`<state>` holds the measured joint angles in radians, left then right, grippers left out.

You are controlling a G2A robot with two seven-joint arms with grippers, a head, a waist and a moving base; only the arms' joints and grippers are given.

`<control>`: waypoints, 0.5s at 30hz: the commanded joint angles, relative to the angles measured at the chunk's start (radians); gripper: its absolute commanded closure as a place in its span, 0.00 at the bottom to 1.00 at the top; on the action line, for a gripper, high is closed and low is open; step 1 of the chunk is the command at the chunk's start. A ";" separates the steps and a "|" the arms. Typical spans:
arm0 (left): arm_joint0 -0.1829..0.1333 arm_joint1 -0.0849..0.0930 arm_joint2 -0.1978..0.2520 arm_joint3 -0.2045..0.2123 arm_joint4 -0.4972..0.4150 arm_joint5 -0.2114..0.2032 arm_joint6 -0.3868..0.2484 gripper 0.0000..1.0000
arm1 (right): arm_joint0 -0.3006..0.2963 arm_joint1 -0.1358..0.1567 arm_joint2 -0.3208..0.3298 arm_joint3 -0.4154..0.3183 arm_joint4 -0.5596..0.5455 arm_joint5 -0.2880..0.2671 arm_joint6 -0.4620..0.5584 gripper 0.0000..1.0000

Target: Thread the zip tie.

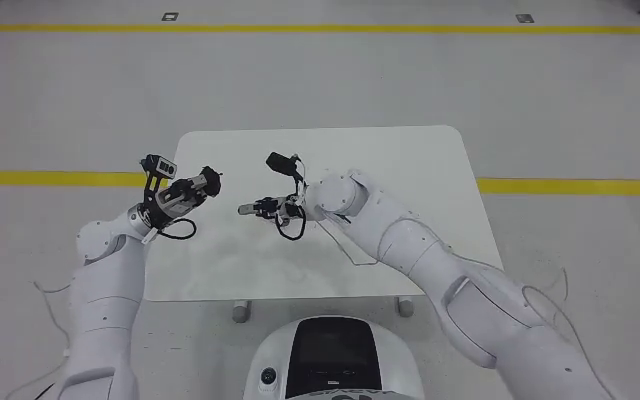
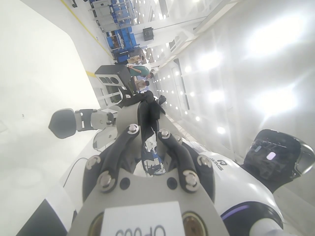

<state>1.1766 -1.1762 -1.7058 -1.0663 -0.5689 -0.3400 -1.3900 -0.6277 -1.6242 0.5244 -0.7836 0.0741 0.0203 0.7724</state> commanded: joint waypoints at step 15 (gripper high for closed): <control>0.000 0.000 0.000 0.000 0.000 0.000 0.000 1.00 | 0.026 -0.074 -0.073 0.087 -0.139 -0.014 -0.173 0.00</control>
<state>1.1766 -1.1762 -1.7058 -1.0663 -0.5690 -0.3400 -1.3900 -0.6057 -1.6876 0.4607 -0.7162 -0.0583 0.0088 0.6052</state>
